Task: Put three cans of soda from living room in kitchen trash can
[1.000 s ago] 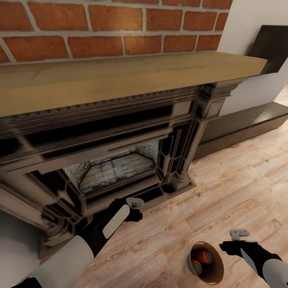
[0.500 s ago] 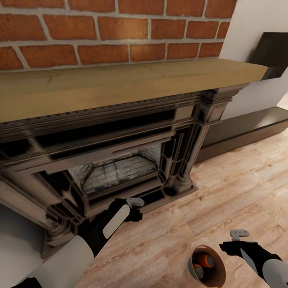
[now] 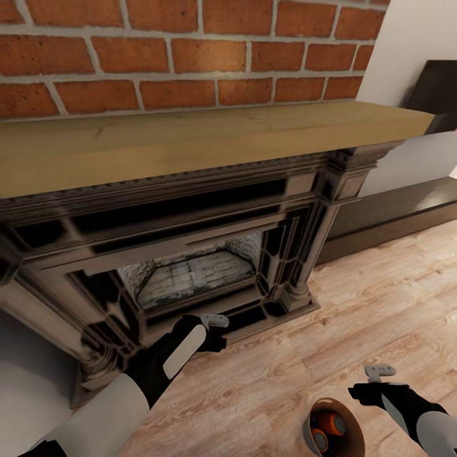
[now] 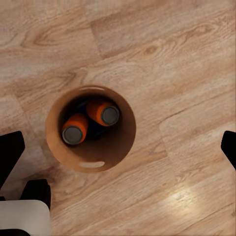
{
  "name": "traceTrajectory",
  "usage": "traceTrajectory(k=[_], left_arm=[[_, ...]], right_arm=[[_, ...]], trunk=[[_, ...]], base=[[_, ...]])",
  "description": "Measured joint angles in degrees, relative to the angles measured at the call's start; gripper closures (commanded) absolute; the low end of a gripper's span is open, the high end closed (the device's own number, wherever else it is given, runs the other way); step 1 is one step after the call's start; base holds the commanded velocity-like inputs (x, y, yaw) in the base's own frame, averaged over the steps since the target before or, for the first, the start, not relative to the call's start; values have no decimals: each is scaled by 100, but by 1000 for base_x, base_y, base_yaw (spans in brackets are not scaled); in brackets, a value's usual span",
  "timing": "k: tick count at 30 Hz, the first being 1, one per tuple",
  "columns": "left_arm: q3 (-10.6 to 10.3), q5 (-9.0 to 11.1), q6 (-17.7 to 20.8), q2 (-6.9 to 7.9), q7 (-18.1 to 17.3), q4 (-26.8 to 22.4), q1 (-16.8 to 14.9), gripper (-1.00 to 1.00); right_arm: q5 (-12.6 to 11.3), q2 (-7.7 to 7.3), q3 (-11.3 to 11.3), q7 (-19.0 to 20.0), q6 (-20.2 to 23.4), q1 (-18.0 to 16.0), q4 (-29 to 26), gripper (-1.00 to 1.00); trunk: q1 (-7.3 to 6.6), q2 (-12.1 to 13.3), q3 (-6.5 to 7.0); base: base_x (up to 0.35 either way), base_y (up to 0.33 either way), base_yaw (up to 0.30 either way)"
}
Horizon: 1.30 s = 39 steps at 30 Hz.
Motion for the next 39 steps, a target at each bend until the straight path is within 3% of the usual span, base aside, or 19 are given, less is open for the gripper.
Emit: traceTrajectory(k=[39], left_arm=[[-111,-10,-8,-16,0,0,-2,-100]], right_arm=[[-14,1,-24,-28,-4,0,8,-100]], trunk=[[0,0,334]], base=[[0,0,71]])
